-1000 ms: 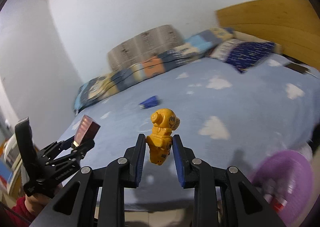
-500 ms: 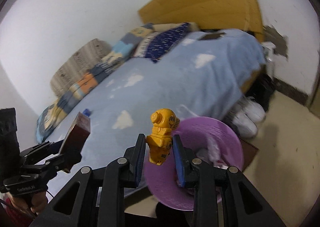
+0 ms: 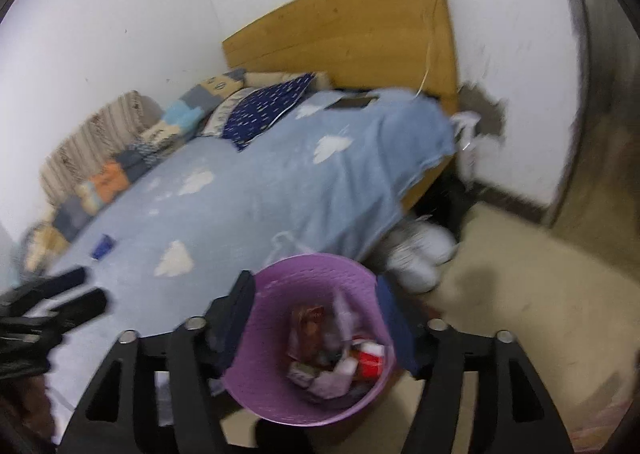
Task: Collect trash
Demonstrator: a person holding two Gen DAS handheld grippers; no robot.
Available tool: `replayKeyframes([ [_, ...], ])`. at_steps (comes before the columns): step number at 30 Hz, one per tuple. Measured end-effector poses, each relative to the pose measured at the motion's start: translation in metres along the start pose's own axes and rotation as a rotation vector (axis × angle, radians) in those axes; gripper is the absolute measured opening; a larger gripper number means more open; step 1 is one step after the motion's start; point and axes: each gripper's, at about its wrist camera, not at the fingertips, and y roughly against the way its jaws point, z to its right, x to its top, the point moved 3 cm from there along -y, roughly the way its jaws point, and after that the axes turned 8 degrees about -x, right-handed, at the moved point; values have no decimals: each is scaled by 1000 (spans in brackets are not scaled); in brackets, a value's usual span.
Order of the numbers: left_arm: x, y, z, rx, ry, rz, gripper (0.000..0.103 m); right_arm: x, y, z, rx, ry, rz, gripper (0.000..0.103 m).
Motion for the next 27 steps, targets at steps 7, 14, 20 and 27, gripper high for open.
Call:
replayKeyframes([
  [7, -44, 69, -31, 210, 27, 94, 102, -22, 49, -29, -270, -15, 100, 97],
  [14, -66, 102, -46, 384, 17, 101, 103, -46, 94, -64, -383, 51, 221, 100],
  [20, -70, 107, -54, 458, 7, 90, 103, -52, 97, -75, -370, 51, 202, 100],
  [27, -73, 97, -54, 442, 8, 68, 103, -56, 95, -84, -376, 76, 201, 100],
])
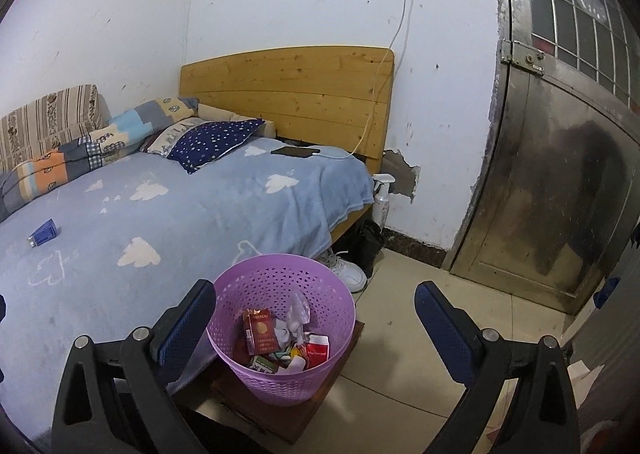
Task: Collect trash
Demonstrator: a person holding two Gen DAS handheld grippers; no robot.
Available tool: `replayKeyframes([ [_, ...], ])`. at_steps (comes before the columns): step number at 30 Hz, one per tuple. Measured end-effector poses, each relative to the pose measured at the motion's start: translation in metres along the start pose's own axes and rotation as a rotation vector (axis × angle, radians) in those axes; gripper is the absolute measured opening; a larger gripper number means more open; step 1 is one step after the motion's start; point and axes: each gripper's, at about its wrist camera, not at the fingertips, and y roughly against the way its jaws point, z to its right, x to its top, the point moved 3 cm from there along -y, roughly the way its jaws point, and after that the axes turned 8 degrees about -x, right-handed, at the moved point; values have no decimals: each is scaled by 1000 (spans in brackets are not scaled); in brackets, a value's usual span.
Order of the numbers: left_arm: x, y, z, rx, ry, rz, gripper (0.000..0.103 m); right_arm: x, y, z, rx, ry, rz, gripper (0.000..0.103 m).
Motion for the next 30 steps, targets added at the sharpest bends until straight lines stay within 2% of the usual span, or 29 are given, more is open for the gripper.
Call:
replayKeyframes([
  [30, -2, -2, 1, -28, 19, -8, 103, -1, 0, -1, 5, 7, 11, 100],
])
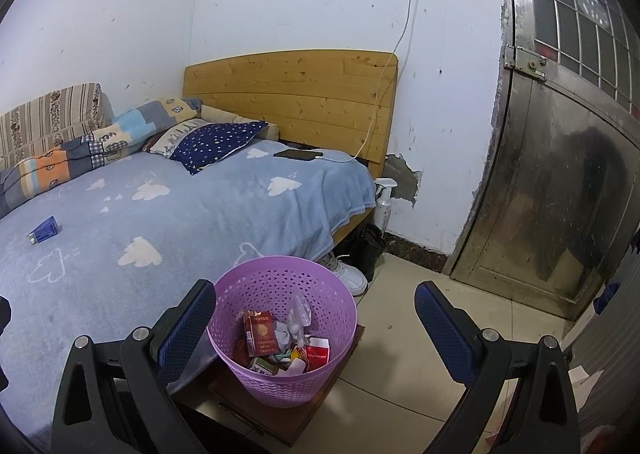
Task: Collect trash
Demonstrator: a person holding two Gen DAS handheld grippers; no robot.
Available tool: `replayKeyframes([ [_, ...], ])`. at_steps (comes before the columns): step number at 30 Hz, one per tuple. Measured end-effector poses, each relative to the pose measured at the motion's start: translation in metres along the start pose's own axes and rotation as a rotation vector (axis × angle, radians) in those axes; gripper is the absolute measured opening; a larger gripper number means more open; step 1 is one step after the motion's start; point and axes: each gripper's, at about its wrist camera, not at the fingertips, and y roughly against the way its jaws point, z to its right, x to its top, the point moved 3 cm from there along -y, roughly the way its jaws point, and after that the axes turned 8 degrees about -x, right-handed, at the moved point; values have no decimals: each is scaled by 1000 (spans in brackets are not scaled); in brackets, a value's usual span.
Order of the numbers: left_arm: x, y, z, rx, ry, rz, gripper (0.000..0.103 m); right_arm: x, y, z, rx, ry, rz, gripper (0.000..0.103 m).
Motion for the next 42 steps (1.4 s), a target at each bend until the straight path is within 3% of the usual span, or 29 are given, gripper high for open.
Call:
replayKeyframes([
  [42, 9, -2, 12, -29, 37, 2, 103, -1, 0, -11, 10, 36, 9, 100],
])
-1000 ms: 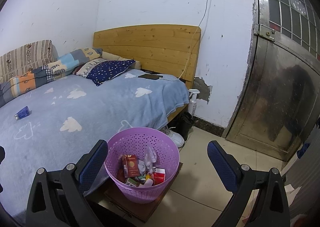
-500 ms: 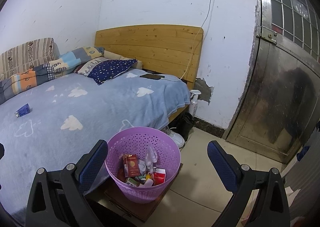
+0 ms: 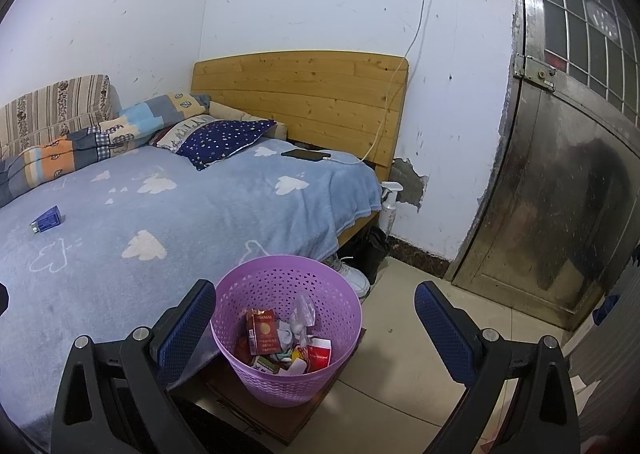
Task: Collect trash
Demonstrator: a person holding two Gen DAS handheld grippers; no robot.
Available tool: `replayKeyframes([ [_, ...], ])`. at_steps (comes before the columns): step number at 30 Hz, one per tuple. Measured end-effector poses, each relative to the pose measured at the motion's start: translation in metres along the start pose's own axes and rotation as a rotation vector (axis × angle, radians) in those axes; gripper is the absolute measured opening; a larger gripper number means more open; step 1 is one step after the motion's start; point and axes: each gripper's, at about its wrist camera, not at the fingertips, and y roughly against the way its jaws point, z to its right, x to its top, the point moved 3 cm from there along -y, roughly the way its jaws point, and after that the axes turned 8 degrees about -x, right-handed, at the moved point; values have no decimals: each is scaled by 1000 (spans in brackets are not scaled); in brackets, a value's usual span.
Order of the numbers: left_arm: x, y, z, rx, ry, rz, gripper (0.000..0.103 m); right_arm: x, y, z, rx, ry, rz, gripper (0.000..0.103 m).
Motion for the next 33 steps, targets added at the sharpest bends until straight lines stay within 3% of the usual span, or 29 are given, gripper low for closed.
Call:
replayKeyframes([
  [22, 6, 10, -9, 5, 67, 54, 103, 10, 9, -10, 18, 23, 49, 100],
  [33, 5, 14, -30, 35, 123, 56, 103, 30, 18, -40, 87, 62, 99, 100],
])
